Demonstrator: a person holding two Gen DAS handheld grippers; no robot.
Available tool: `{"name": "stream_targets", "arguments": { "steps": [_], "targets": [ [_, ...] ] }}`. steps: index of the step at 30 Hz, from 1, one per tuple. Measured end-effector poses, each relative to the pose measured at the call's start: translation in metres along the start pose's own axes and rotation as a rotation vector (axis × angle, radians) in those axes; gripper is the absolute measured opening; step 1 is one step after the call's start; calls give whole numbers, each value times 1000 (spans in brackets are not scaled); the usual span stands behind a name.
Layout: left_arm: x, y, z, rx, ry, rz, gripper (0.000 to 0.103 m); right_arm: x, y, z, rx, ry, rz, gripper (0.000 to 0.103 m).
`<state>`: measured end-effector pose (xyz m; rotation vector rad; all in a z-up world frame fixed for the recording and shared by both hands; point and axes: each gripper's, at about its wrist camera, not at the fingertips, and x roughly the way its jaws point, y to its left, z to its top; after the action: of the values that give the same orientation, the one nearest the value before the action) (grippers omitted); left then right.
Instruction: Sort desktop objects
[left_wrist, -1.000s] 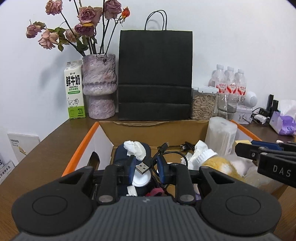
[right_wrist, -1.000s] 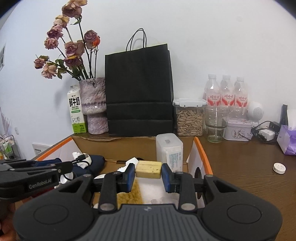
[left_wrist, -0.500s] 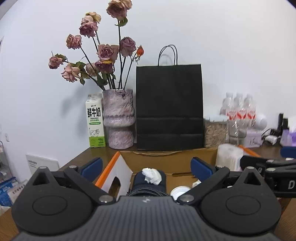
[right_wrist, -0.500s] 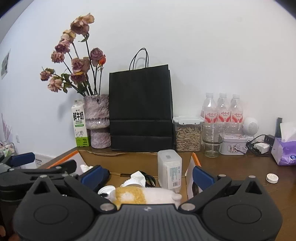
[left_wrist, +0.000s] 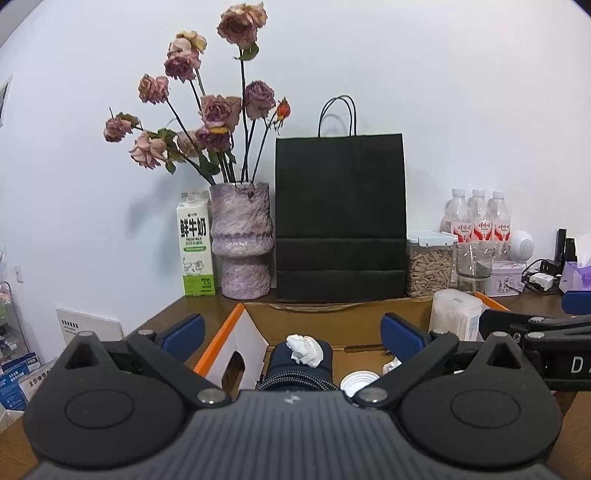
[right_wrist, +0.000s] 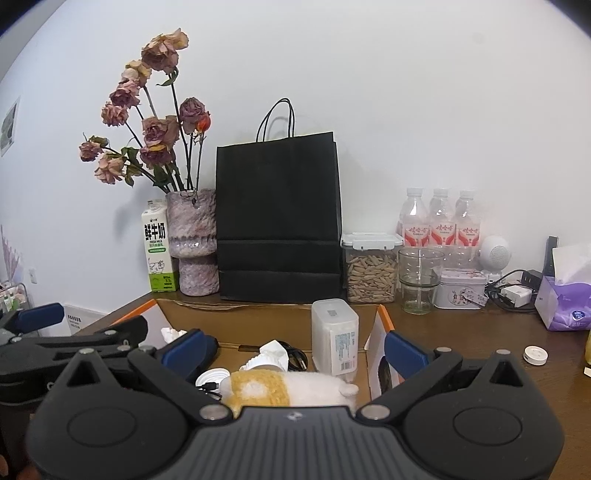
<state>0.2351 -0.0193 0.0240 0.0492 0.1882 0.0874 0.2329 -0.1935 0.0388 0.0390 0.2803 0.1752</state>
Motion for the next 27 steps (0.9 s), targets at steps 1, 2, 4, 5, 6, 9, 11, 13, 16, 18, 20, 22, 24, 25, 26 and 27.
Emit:
{"name": "stream_targets", "arguments": {
  "steps": [1, 2, 4, 5, 6, 9, 11, 13, 16, 18, 20, 22, 24, 25, 26, 27],
  "targets": [
    [-3, 0, 1, 2, -5, 2, 103, -2, 0, 1, 0, 3, 1, 103],
    [-6, 1, 2, 3, -8, 2, 103, -5, 1, 3, -1, 6, 2, 103],
    [-15, 3, 6, -2, -11, -9, 103, -15, 3, 6, 2, 12, 5, 103],
    [-20, 4, 7, -6, -4, -16, 103, -20, 4, 7, 4, 15, 7, 103],
    [-25, 6, 9, -10, 8, -23, 103, -26, 5, 8, 4, 19, 8, 103],
    [-41, 10, 11, -15, 36, -39, 103, -45, 10, 8, 2, 30, 5, 103],
    [-53, 12, 11, -12, 59, -47, 103, -59, 13, 7, 0, 35, 5, 103],
    [-65, 14, 9, -9, 73, -52, 103, -73, 17, 3, 2, 43, 8, 103],
    [-86, 19, 4, -1, 90, -56, 103, -94, 23, -3, -3, 46, 13, 103],
    [-99, 21, 0, 1, 104, -52, 103, -108, 28, -9, -6, 51, 14, 103],
    [-111, 23, -5, 1, 117, -51, 103, -119, 30, -14, -2, 60, 17, 103],
    [-122, 25, -9, 3, 124, -52, 103, -131, 33, -20, 1, 67, 19, 103],
    [-132, 25, -14, 9, 134, -48, 103, -142, 35, -27, 2, 77, 18, 103],
    [-137, 26, -16, 11, 141, -44, 103, -145, 36, -29, 1, 82, 19, 103],
    [-142, 26, -19, 14, 146, -42, 103, -150, 37, -32, 0, 88, 19, 103],
    [-146, 26, -21, 15, 150, -40, 103, -155, 38, -35, -1, 94, 19, 103]
  ]
}}
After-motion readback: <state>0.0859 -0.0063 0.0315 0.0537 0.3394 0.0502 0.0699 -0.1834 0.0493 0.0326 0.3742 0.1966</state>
